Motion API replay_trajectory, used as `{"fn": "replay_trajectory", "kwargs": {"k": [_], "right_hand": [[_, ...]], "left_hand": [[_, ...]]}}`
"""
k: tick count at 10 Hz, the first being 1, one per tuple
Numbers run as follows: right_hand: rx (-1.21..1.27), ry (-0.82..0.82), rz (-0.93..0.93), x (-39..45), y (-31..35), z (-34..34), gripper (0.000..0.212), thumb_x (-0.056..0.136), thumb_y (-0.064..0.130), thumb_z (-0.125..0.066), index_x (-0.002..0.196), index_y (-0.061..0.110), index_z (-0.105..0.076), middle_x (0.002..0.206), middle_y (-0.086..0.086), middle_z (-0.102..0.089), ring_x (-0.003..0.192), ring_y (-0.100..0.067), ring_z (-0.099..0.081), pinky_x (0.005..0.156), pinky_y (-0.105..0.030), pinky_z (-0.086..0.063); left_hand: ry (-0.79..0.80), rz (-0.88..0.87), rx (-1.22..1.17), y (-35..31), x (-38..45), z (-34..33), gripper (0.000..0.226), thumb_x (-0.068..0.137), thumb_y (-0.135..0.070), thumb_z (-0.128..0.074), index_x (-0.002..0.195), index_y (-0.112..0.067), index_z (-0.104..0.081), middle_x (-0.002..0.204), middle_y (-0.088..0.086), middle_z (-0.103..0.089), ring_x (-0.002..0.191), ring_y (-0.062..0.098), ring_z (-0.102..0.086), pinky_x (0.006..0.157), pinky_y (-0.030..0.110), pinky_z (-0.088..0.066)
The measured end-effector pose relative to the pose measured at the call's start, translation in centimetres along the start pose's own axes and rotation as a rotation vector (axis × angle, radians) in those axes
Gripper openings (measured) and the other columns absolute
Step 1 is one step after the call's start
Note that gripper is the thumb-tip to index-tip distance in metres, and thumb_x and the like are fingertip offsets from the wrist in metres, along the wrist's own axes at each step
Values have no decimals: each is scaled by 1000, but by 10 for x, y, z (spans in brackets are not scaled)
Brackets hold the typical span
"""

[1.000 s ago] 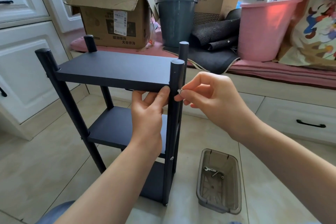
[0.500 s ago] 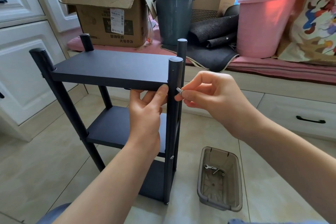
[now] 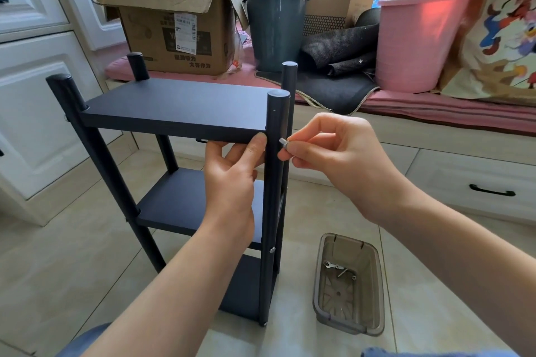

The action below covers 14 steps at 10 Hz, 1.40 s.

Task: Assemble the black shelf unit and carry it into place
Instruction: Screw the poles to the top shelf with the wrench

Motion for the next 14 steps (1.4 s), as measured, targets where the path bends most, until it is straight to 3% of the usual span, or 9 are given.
{"fn": "replay_trajectory", "kwargs": {"k": [3,7,9,10,12,14], "right_hand": [[-50,-23,32,1,-1,0,12,87,0,-69,80,9,-67,76,-1,-76,75,-11,-73,74,-21,-58],[18,30,45,4,-6,2,14,87,-1,-69,79,11,-66,79,-5,-76,81,-17,-74,77,-25,-58],[285,98,-128,6,-13,8,18,87,1,-69,75,14,-72,86,-13,-76,85,-21,-73,81,-27,-58],[380,134,-181,8,-17,9,9,82,7,-72,76,13,-73,88,-15,-75,81,-20,-71,81,-27,-57],[482,161,-258,8,-19,10,5,77,9,-72,76,12,-74,88,-15,-74,76,-18,-70,83,-32,-58],[112,39,-18,6,-8,5,13,86,1,-71,78,11,-70,80,-9,-76,81,-19,-74,78,-27,-59]], "left_hand": [[-11,5,4,2,1,-2,34,94,-25,-67,124,-19,-52,99,-10,-78,91,9,-75,80,25,-43],[7,0,2,2,2,-1,44,94,-26,-66,133,-17,-50,98,-11,-77,91,9,-74,80,24,-43],[17,11,-3,1,2,0,42,94,-25,-65,133,-18,-50,99,-12,-78,93,9,-74,83,26,-43],[12,19,2,1,2,1,44,94,-26,-65,135,-17,-50,102,-11,-77,94,9,-74,82,26,-44],[6,25,5,1,3,0,46,94,-25,-65,137,-16,-50,101,-11,-77,92,9,-74,80,26,-44],[10,10,13,2,2,1,45,94,-26,-66,135,-17,-50,97,-13,-77,90,8,-74,81,28,-43]]}}
Point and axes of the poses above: each hand's wrist, its own x-axis towards the middle knuckle, its own z-axis out of the back of the hand, y = z × x, the point moved 2 cm from there along x, towards the middle knuckle
